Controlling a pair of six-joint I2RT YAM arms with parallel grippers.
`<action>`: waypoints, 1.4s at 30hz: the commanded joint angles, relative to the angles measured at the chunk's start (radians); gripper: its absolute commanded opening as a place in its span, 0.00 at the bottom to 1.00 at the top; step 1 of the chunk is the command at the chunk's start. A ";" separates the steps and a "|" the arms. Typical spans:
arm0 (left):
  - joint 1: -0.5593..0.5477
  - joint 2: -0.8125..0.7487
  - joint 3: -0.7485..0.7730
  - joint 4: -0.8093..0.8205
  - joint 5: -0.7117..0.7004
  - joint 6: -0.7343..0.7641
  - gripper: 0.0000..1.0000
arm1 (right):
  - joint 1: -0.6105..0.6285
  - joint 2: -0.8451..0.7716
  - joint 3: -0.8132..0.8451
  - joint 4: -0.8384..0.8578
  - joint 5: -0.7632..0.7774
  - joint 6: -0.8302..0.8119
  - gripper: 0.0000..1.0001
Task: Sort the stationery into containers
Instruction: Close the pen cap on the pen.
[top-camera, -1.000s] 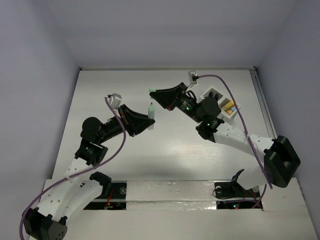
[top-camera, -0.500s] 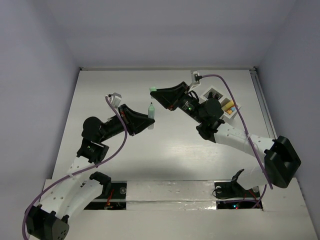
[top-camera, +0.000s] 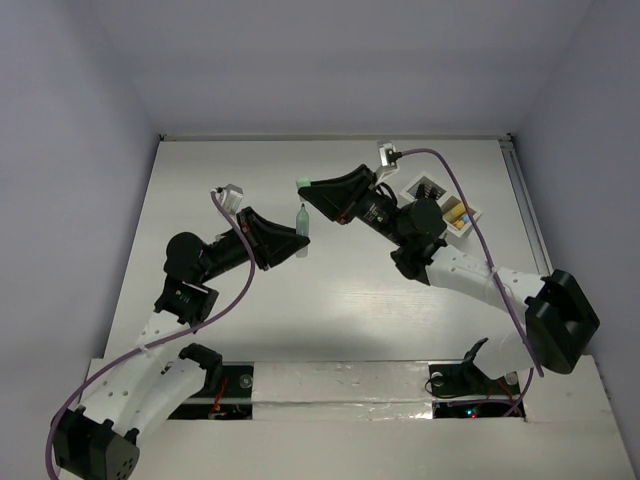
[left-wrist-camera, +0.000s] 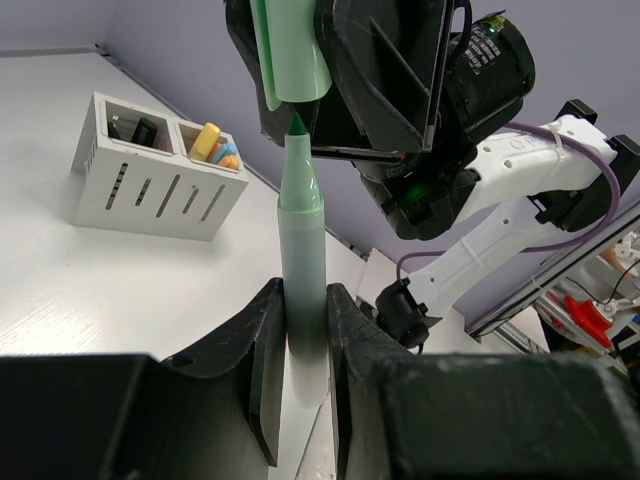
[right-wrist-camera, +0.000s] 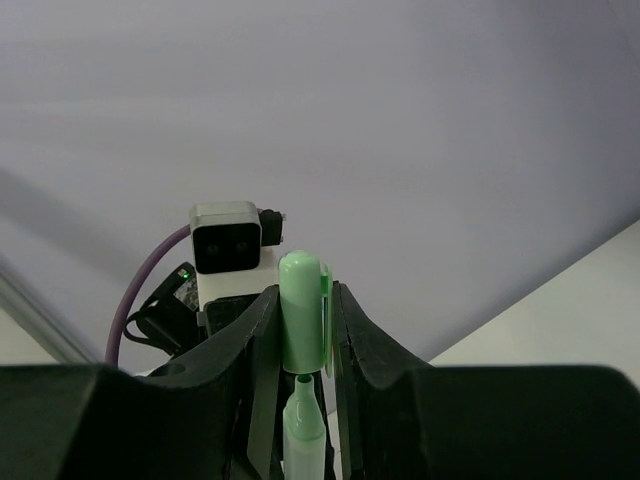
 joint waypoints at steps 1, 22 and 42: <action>0.012 -0.012 0.006 0.079 0.023 -0.007 0.00 | 0.003 0.006 0.009 0.088 -0.018 -0.005 0.00; 0.039 -0.017 0.010 0.177 0.003 -0.074 0.00 | 0.050 0.055 -0.026 0.219 -0.046 0.010 0.00; 0.039 0.041 -0.039 0.589 -0.059 -0.309 0.00 | 0.079 0.067 -0.122 0.380 -0.058 0.052 0.00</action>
